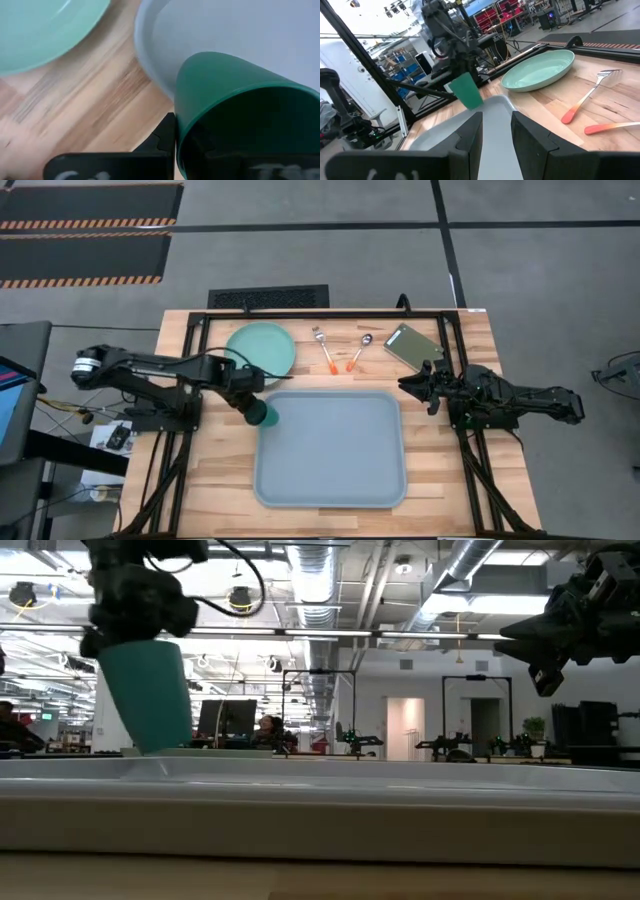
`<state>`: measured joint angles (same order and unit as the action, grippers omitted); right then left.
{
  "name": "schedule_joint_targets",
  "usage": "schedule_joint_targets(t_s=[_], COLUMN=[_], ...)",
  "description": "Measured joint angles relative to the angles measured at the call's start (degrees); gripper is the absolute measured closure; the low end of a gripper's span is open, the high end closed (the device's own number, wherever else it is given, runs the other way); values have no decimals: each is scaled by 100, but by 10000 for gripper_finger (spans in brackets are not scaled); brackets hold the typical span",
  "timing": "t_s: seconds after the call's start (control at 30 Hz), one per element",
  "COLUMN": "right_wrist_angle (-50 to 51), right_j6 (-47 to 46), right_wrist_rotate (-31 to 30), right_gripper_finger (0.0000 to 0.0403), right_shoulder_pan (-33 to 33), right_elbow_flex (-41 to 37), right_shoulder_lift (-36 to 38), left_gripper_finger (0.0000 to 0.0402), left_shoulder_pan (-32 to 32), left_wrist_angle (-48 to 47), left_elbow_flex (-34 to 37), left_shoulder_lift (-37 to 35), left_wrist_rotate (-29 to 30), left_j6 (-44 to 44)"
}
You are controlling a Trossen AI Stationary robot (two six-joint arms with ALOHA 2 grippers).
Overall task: Pick and place plate/cup/fork/spoon on tray
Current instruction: Put the green cup on the gray tray
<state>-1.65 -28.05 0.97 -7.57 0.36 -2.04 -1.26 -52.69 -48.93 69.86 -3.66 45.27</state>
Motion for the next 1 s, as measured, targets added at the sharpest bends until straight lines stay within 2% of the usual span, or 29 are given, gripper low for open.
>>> schedule_joint_targets(t_s=[0.2,0.57,0.77,1.0], right_wrist_angle=[0,-2,-2,-2], right_j6=[-2,0,0,0], right_wrist_rotate=[0,0,0,0], right_gripper_finger=[274,274,274,274], right_shoulder_pan=[0,0,0,0], right_elbow_flex=[0,0,-1,-1], right_shoulder_lift=[2,0,0,0], left_gripper_finger=[401,401,401,401], left_shoulder_pan=[-250,-284,-366,-505], left_wrist_angle=[223,-867,-956,-772], left_elbow_flex=[-189,-1615,-1673,-1749], left_shoulder_lift=[518,1628,2186,2304], left_wrist_rotate=[-86,272,303,249], left_j6=[-522,-1695,-2228,-2455])
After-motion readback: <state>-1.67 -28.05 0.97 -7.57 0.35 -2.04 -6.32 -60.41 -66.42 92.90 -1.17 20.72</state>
